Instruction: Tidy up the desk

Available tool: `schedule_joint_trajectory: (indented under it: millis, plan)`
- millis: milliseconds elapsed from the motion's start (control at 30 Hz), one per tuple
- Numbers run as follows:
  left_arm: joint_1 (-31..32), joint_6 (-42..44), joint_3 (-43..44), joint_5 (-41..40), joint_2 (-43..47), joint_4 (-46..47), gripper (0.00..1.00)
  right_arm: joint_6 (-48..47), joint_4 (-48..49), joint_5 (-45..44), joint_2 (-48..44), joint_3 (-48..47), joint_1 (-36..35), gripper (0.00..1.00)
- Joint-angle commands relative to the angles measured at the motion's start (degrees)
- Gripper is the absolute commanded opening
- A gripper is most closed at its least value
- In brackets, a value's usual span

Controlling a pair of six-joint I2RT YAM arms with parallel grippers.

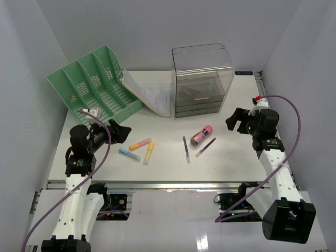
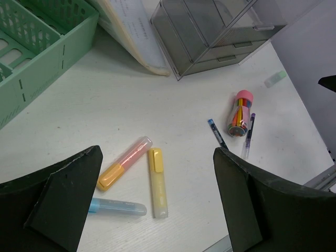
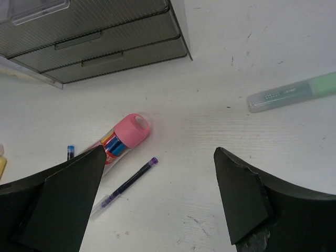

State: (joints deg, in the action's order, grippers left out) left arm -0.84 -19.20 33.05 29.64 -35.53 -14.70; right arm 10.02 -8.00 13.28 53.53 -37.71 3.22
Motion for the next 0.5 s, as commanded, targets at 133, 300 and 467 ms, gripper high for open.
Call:
schedule_joint_trajectory:
  millis: [133, 300, 467]
  plan:
    - [-0.1, -0.4, 1.8, 0.5, -0.3, -0.2, 0.98, -15.8, 4.3, 26.2, 1.0, -1.4, -0.2, 0.9]
    - [-0.1, -0.4, 1.8, 0.4, 0.0, -0.2, 0.98, -27.0, -0.7, 40.3, 5.7, -5.3, -2.4, 0.9]
    - [-0.1, -0.4, 1.8, 0.4, -0.5, -0.2, 0.98, -23.9, 0.8, 42.0, 9.2, -5.8, -4.2, 0.9]
